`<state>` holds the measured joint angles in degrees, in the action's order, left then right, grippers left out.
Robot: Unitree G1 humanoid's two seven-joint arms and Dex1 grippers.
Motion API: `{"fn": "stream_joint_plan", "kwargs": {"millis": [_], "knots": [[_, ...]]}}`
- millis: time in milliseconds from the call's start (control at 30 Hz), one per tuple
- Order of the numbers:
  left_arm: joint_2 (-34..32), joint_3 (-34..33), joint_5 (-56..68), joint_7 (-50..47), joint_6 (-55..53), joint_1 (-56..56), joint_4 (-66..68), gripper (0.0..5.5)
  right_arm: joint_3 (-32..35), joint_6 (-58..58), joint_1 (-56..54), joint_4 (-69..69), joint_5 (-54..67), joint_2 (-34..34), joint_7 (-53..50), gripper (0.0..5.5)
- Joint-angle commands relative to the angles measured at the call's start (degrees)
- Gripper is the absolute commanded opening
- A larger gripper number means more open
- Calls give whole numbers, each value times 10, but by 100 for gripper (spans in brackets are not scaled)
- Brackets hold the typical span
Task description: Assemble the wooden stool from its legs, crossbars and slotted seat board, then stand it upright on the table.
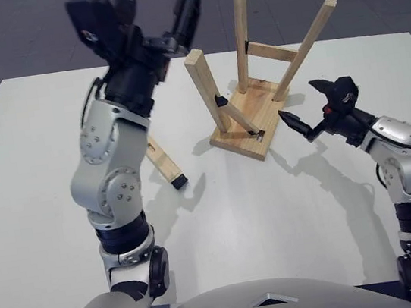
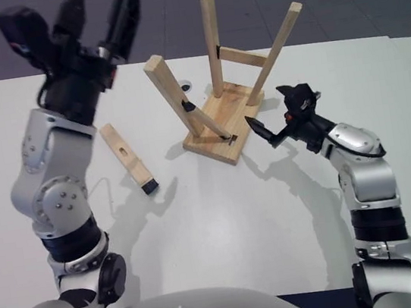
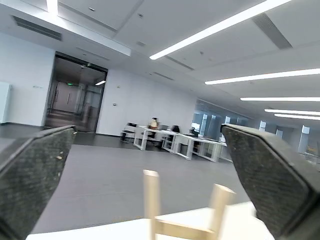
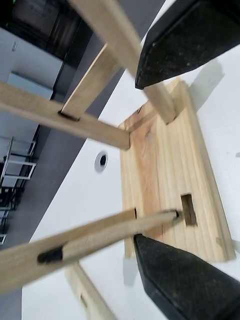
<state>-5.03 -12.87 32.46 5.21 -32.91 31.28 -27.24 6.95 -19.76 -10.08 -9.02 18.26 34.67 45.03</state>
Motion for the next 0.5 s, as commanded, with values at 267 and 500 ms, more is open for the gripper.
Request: {"fn": "stream_joint_plan", "kwargs": {"millis": [267,500], "knots": [[-111,34,-117,43,45,12,179,486,-92,48,-15,70,-45,-17,31,502],[-95,105,-174,61,72,33,221,366,-107,70,-22,139,-60,-50,17,387]]}}
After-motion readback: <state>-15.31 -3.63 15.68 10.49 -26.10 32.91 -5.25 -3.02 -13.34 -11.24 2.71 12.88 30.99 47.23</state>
